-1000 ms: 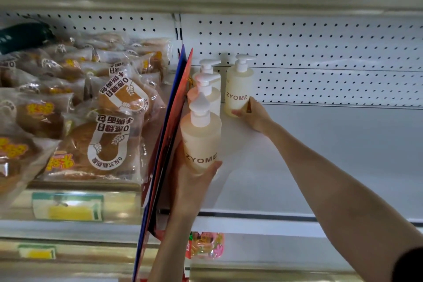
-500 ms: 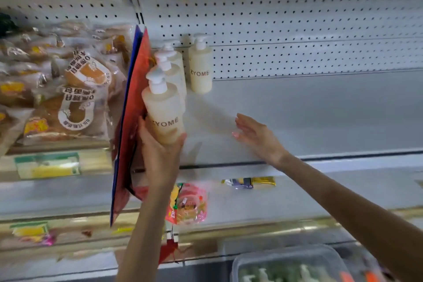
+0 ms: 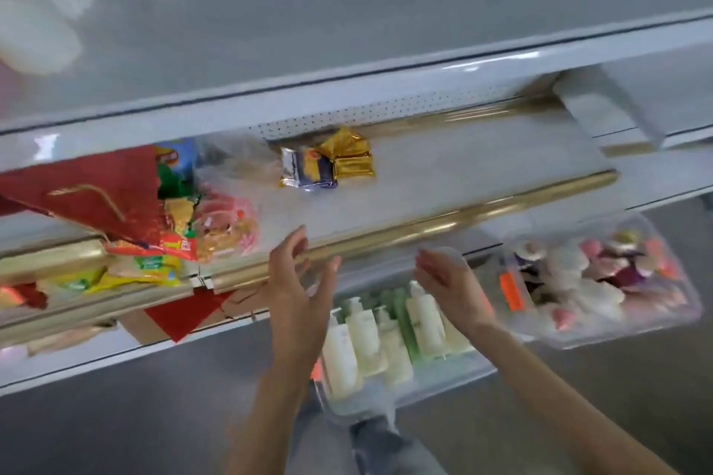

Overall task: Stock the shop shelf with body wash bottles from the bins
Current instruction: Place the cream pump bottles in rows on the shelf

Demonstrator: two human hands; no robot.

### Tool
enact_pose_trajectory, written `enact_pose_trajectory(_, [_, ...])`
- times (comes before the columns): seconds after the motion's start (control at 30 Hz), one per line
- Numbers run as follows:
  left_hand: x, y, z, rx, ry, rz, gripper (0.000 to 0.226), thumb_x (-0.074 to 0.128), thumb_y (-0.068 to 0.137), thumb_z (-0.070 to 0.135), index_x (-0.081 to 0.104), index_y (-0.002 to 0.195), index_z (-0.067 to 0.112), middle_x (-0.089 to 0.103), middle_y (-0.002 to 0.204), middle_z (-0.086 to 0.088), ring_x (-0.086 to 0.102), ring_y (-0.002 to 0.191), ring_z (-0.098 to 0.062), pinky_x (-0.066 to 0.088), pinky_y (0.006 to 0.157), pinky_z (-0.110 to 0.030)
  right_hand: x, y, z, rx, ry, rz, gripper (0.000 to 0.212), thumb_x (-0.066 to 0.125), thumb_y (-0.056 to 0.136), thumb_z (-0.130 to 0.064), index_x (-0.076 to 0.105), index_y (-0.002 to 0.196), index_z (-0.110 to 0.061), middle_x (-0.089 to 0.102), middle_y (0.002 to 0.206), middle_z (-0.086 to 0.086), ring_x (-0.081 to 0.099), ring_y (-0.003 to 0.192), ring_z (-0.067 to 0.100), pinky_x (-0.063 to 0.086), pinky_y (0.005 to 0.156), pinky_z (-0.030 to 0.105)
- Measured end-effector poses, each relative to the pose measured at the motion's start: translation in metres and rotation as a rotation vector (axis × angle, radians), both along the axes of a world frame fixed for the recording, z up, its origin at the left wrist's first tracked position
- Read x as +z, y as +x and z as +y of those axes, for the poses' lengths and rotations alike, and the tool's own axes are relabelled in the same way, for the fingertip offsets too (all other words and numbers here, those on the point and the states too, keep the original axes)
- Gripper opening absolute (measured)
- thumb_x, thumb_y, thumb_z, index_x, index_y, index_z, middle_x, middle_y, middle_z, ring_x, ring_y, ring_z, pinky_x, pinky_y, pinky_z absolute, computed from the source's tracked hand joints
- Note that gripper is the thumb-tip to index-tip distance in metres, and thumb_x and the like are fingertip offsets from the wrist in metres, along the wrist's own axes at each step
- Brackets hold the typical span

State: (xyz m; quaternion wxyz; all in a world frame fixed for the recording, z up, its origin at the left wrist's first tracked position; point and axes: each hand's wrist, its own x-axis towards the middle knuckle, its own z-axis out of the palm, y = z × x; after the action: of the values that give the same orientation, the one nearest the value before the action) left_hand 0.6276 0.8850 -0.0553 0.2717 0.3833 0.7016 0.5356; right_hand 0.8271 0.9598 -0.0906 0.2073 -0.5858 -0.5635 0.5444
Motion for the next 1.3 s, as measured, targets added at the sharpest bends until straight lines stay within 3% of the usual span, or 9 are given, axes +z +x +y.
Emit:
enact_pose_trajectory(0.07, [-0.035, 0.020, -0.012, -0.072, -0.135, -0.034, 0.045, 0.069, 0.086, 0.028, 0.047, 0.126, 0.033, 0.052, 0.122, 0.020, 0.051, 0.113, 0.006, 0.042, 0.089, -0.009, -0.036, 0.029, -0.021, -0.083, -0.094, -0.076, 0.026, 0.066, 0.088, -0.016, 0.063, 0.114, -0.014, 0.067, 0.100, -0.003, 0.062, 0.098, 0.015, 0.047, 0.087, 0.017])
enact_pose_trajectory(0.2, [-0.103, 0.053, -0.027, -0.166, -0.346, -0.119, 0.041, 0.070, 0.085, 0.024, 0.049, 0.113, 0.043, 0.056, 0.117, 0.021, 0.057, 0.106, 0.005, 0.047, 0.088, -0.016, -0.100, 0.066, -0.056, -0.356, -0.401, -0.010, 0.041, 0.062, 0.091, -0.014, 0.053, 0.128, 0.000, 0.061, 0.121, 0.013, 0.059, 0.109, 0.025, 0.046, 0.100, 0.038])
enact_pose_trajectory(0.27, [-0.130, 0.069, -0.030, -0.195, -0.442, -0.175, 0.037, 0.068, 0.086, 0.022, 0.051, 0.117, 0.036, 0.057, 0.117, 0.016, 0.056, 0.109, 0.001, 0.044, 0.085, -0.009, -0.126, 0.072, -0.065, -0.491, -0.558, 0.083, 0.039, 0.056, 0.093, -0.006, 0.047, 0.129, 0.004, 0.054, 0.124, 0.013, 0.054, 0.113, 0.028, 0.044, 0.102, 0.041])
enact_pose_trajectory(0.47, [-0.216, 0.103, -0.011, -0.236, -0.652, -0.240, 0.038, 0.068, 0.086, 0.033, 0.052, 0.120, 0.025, 0.060, 0.119, 0.007, 0.057, 0.113, -0.013, 0.044, 0.099, -0.032, -0.187, 0.059, -0.082, -0.777, -0.758, 0.311, 0.018, 0.052, 0.096, -0.009, 0.051, 0.114, -0.009, 0.060, 0.104, 0.002, 0.056, 0.098, 0.018, 0.041, 0.100, 0.035])
enact_pose_trajectory(0.63, [-0.264, 0.123, 0.024, -0.298, -0.708, -0.193, 0.059, 0.064, 0.087, 0.042, 0.046, 0.137, 0.017, 0.054, 0.135, 0.001, 0.051, 0.121, -0.012, 0.039, 0.102, -0.028, -0.222, 0.048, -0.081, -0.911, -0.777, 0.431, 0.033, 0.058, 0.094, -0.024, 0.051, 0.124, -0.012, 0.064, 0.111, 0.000, 0.057, 0.108, 0.016, 0.041, 0.104, 0.036])
enact_pose_trajectory(0.83, [-0.305, 0.143, 0.052, -0.364, -0.717, -0.180, 0.066, 0.063, 0.086, 0.046, 0.044, 0.141, 0.015, 0.047, 0.143, 0.000, 0.045, 0.130, -0.013, 0.033, 0.103, -0.025, -0.253, 0.048, -0.066, -1.135, -0.735, 0.435, 0.039, 0.062, 0.091, -0.028, 0.051, 0.126, -0.014, 0.066, 0.111, 0.001, 0.063, 0.089, 0.008, 0.044, 0.062, 0.022])
enact_pose_trajectory(0.93, [-0.321, 0.149, 0.055, -0.351, -0.722, -0.189, 0.075, 0.063, 0.068, 0.067, 0.055, 0.129, 0.025, 0.060, 0.129, 0.003, 0.056, 0.118, -0.015, 0.044, 0.103, -0.042, -0.262, 0.048, -0.061, -1.192, -0.744, 0.468, 0.038, 0.061, 0.092, -0.027, 0.050, 0.127, -0.016, 0.066, 0.107, -0.003, 0.062, 0.087, 0.008, 0.045, 0.061, 0.024])
enact_pose_trajectory(1.03, [-0.329, 0.156, 0.055, -0.308, -0.701, -0.219, 0.047, 0.068, 0.068, 0.062, 0.061, 0.109, 0.041, 0.066, 0.113, 0.008, 0.063, 0.104, -0.013, 0.053, 0.090, -0.043, -0.265, 0.047, -0.060, -1.200, -0.749, 0.477, 0.044, 0.065, 0.089, -0.027, 0.049, 0.129, -0.017, 0.066, 0.112, 0.000, 0.063, 0.093, 0.013, 0.047, 0.062, 0.026])
enact_pose_trajectory(1.3, [-0.311, 0.170, 0.049, -0.126, -0.612, -0.196, 0.049, 0.075, 0.074, 0.044, 0.057, 0.114, 0.023, 0.058, 0.114, 0.002, 0.062, 0.098, -0.011, 0.057, 0.082, -0.035, -0.257, 0.040, -0.063, -1.242, -0.664, 0.492, 0.052, 0.071, 0.083, -0.026, 0.045, 0.127, -0.015, 0.067, 0.110, 0.001, 0.067, 0.097, 0.016, 0.053, 0.076, 0.029])
